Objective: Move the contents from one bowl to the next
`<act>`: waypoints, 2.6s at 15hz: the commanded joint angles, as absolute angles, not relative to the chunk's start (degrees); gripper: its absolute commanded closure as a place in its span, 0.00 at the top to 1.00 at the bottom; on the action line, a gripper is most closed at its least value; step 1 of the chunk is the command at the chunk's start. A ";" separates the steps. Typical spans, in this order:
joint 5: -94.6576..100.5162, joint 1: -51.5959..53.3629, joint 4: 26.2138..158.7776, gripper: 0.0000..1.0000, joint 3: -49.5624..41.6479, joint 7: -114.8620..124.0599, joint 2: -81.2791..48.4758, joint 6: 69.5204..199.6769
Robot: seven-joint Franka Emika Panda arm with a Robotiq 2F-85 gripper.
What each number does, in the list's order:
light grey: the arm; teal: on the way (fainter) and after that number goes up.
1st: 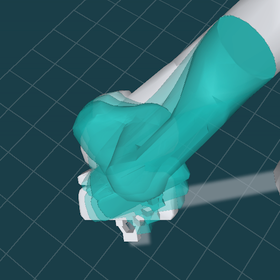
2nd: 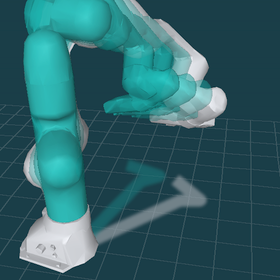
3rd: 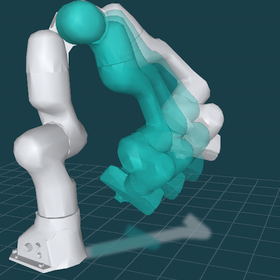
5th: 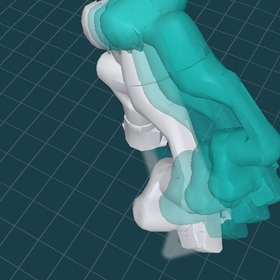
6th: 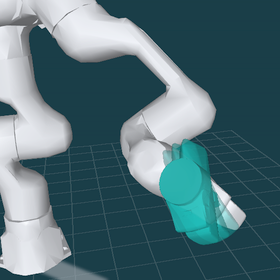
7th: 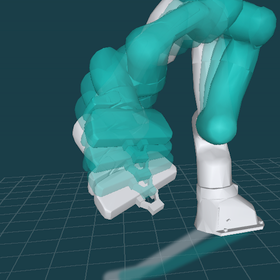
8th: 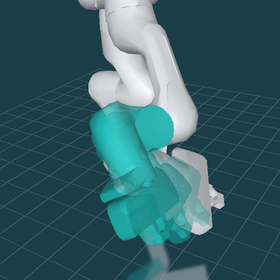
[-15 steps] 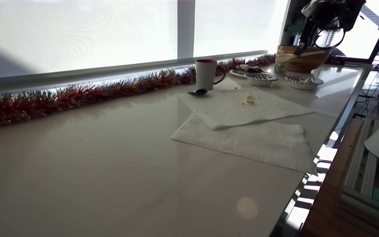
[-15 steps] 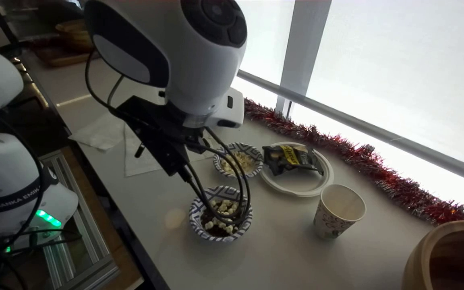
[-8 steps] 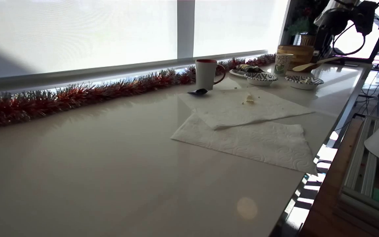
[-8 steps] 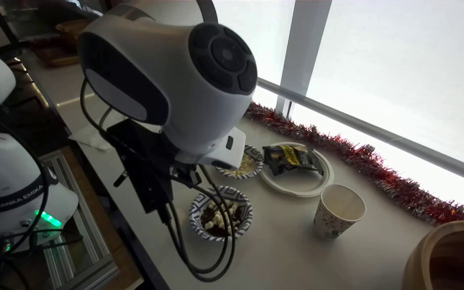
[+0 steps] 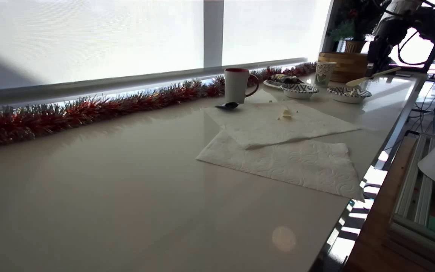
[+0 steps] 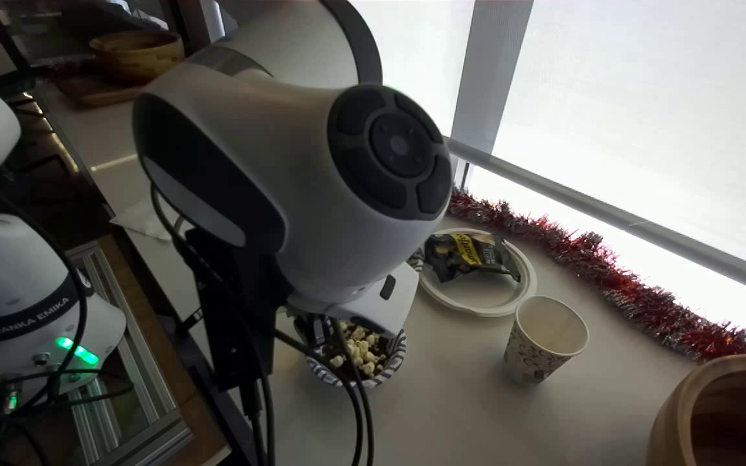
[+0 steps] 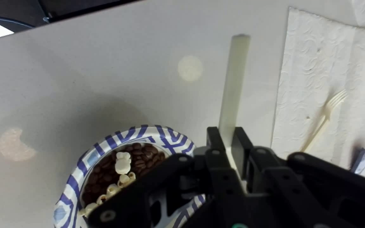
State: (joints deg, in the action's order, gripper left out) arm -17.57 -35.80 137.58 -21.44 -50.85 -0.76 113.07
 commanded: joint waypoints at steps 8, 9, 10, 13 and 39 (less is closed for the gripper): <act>-17.42 -31.43 135.02 0.03 -22.32 -43.89 -8.84 119.58; -17.71 -31.28 135.08 0.03 -22.22 -43.68 -9.39 120.48; -17.81 -31.15 135.04 0.03 -22.16 -43.37 -9.78 120.85; -17.53 -30.71 135.15 0.03 -22.03 -42.07 -10.50 122.01; -14.62 -27.77 139.22 0.03 -21.79 -43.07 -6.57 136.67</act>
State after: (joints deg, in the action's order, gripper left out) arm -16.80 -28.21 136.54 -21.67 -43.51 -9.17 133.34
